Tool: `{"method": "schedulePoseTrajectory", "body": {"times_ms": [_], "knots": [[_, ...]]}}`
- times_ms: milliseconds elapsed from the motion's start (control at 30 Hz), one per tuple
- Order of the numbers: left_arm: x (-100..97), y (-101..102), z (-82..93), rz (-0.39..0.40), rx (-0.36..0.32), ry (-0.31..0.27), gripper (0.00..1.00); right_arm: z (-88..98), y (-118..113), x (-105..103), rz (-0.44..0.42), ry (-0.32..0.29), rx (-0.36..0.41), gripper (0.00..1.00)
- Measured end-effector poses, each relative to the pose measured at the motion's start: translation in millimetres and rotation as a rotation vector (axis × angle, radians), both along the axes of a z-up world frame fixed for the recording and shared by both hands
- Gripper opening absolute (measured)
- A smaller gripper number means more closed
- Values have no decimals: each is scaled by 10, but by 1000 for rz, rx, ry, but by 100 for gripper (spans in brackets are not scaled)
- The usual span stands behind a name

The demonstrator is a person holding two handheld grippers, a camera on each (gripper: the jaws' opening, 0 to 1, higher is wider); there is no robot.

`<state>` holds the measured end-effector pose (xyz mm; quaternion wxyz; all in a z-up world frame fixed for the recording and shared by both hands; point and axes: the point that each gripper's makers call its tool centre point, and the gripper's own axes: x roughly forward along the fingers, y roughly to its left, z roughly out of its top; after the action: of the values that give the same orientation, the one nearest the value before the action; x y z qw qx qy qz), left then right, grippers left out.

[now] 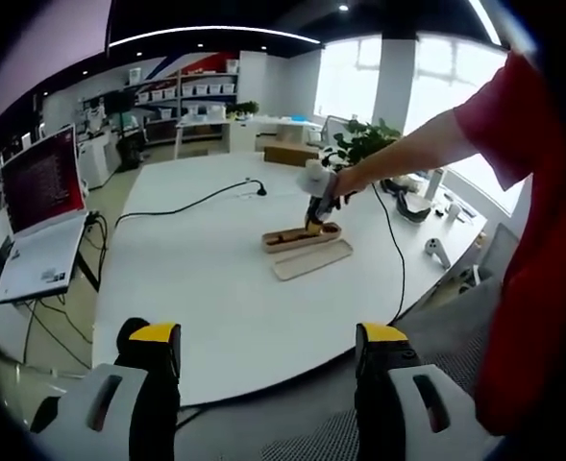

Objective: Arrange the utensils inside the cutlery case until each visible utensil rests in its matching compartment.

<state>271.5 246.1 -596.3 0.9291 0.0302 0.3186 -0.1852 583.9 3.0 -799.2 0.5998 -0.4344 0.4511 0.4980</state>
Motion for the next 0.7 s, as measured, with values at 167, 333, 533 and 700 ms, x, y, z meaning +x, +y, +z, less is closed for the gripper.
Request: {"method": "schedulePoseTrajectory", "body": {"times_ms": [167,333,533,700], "knots": [[5,-9,59,-9,1,-21,76,93,-31,-9,-5,-29,10,9],[-3,-25,108,-23,-2,-39,76,224,-100,-42,-26,-49,18,12],[-3,-59,136,-41,-9,-56,76,326,-162,-98,-34,-62,27,14],[15,-93,167,-59,-15,-70,76,413,-206,-217,-61,-53,50,20]]}}
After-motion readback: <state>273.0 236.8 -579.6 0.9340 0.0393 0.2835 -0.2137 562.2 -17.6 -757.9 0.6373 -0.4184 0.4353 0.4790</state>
